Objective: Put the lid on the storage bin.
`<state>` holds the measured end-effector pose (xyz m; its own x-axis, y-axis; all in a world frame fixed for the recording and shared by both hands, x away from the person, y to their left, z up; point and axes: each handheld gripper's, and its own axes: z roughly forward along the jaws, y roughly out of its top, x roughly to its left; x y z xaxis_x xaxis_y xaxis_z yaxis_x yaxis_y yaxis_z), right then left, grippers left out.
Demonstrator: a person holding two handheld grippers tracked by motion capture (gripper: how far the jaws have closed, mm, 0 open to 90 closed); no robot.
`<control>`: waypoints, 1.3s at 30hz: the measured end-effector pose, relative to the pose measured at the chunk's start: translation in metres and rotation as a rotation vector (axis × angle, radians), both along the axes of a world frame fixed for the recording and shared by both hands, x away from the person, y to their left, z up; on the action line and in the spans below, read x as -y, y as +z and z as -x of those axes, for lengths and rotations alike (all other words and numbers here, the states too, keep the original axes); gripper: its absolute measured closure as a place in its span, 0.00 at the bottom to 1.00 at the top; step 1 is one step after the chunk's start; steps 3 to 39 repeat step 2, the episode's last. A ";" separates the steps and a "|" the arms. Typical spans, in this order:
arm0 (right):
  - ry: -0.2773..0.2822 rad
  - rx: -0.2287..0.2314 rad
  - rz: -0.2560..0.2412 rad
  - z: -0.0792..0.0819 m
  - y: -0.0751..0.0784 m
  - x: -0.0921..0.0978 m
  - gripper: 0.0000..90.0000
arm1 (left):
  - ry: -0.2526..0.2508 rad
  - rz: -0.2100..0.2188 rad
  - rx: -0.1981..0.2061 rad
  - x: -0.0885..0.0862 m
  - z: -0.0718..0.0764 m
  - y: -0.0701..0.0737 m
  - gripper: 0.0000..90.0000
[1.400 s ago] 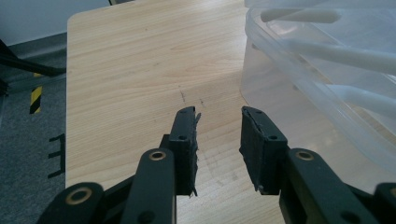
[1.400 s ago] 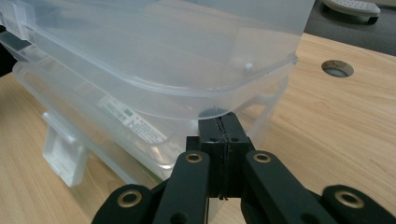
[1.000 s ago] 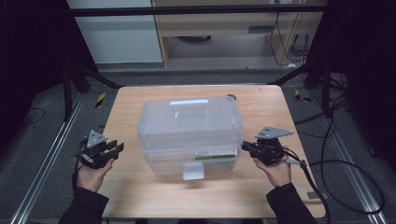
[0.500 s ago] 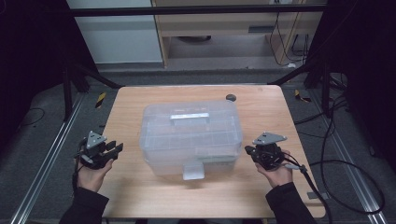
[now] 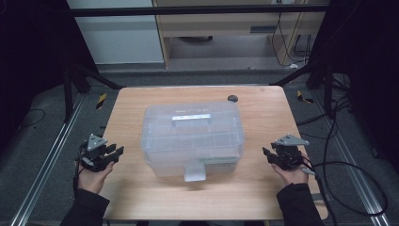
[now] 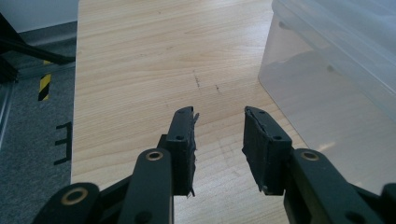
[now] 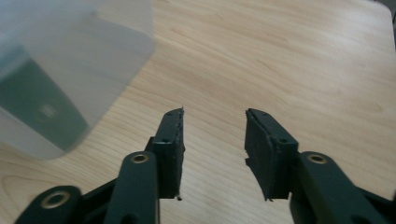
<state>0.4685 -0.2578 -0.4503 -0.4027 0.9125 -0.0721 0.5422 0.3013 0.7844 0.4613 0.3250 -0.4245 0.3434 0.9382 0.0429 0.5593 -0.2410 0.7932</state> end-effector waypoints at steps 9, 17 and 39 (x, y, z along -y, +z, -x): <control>-0.025 -0.003 -0.005 -0.001 -0.004 0.006 0.54 | 0.003 0.000 0.003 0.000 0.000 0.000 0.69; -0.025 -0.003 -0.005 -0.001 -0.004 0.006 0.54 | 0.003 0.000 0.003 0.000 0.000 0.000 0.69; -0.025 -0.003 -0.005 -0.001 -0.004 0.006 0.54 | 0.003 0.000 0.003 0.000 0.000 0.000 0.69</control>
